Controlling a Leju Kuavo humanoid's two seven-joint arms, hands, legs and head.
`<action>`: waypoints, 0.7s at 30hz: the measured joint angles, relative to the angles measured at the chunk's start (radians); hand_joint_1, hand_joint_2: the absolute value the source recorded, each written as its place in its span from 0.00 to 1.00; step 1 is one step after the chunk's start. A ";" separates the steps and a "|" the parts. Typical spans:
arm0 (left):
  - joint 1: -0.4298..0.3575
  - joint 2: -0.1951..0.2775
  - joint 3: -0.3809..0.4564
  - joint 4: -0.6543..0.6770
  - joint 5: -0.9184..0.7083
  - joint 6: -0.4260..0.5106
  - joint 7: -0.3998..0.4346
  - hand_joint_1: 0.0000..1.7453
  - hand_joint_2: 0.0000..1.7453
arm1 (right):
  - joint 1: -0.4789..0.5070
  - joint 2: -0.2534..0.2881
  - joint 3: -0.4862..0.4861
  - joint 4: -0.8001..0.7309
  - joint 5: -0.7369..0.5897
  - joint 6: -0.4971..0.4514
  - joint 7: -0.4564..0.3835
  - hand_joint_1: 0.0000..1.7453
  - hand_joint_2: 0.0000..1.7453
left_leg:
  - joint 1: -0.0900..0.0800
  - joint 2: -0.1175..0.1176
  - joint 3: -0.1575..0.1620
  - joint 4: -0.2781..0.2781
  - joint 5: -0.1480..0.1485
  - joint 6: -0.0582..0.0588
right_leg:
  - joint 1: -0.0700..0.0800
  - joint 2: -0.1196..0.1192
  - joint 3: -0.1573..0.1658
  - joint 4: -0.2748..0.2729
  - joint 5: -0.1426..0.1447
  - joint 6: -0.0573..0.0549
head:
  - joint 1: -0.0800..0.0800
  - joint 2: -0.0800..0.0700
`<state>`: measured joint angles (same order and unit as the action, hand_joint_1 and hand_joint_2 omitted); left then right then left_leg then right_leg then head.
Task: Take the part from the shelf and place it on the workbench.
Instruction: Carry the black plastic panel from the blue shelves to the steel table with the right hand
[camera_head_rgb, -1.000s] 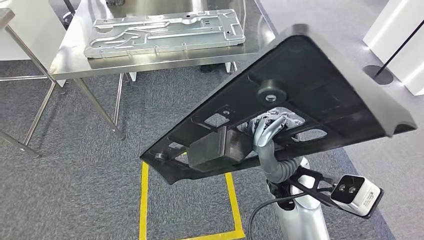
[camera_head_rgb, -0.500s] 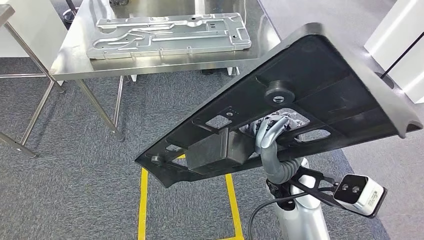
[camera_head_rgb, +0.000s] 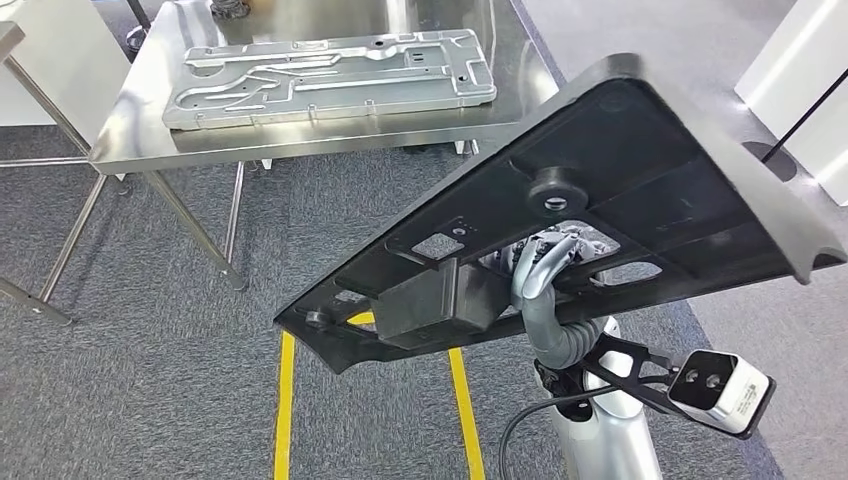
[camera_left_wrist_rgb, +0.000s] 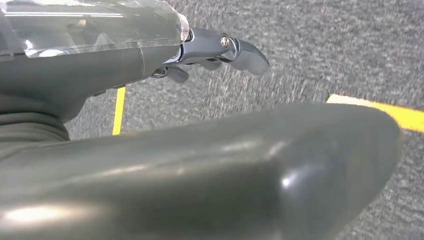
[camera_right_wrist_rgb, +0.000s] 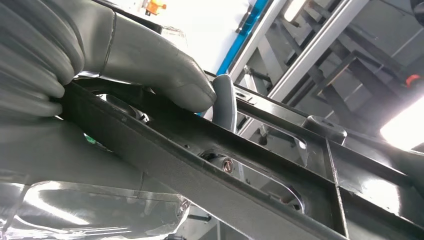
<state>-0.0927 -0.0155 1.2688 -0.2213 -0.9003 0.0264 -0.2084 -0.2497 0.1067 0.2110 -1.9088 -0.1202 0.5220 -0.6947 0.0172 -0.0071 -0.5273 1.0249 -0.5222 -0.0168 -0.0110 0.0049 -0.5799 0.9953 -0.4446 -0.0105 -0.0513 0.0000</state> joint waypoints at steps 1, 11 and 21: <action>0.000 0.000 0.000 0.000 0.000 -0.001 0.000 0.00 0.00 | 0.001 0.000 0.000 -0.001 0.002 0.000 0.000 0.98 1.00 | 0.001 0.001 -0.021 0.048 -0.024 -0.003 | -0.002 -0.001 0.007 -0.005 -0.002 -0.005 | 0.000 0.000; 0.003 -0.001 0.000 0.000 0.006 0.003 -0.001 0.00 0.00 | 0.006 0.000 0.002 0.000 0.025 -0.002 0.000 0.98 1.00 | -0.004 0.001 -0.053 -0.010 0.073 0.011 | 0.007 -0.002 0.055 -0.002 -0.046 0.005 | 0.000 0.000; 0.001 -0.005 0.002 0.000 0.010 0.003 -0.005 0.00 0.00 | -0.009 -0.012 0.050 0.023 0.080 -0.064 0.000 0.98 1.00 | -0.004 -0.022 -0.030 -0.026 0.057 0.052 | 0.000 -0.002 -0.129 0.299 -0.142 0.044 | 0.000 0.000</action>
<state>-0.0913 -0.0209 1.2713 -0.2213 -0.8906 0.0298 -0.2131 -0.2590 0.0951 0.2607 -1.8861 -0.0403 0.4581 -0.6943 0.0128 -0.0289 -0.5571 0.9987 -0.4652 0.0348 -0.0106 0.0032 -0.7094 1.2941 -0.5861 0.0333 -0.0511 0.0000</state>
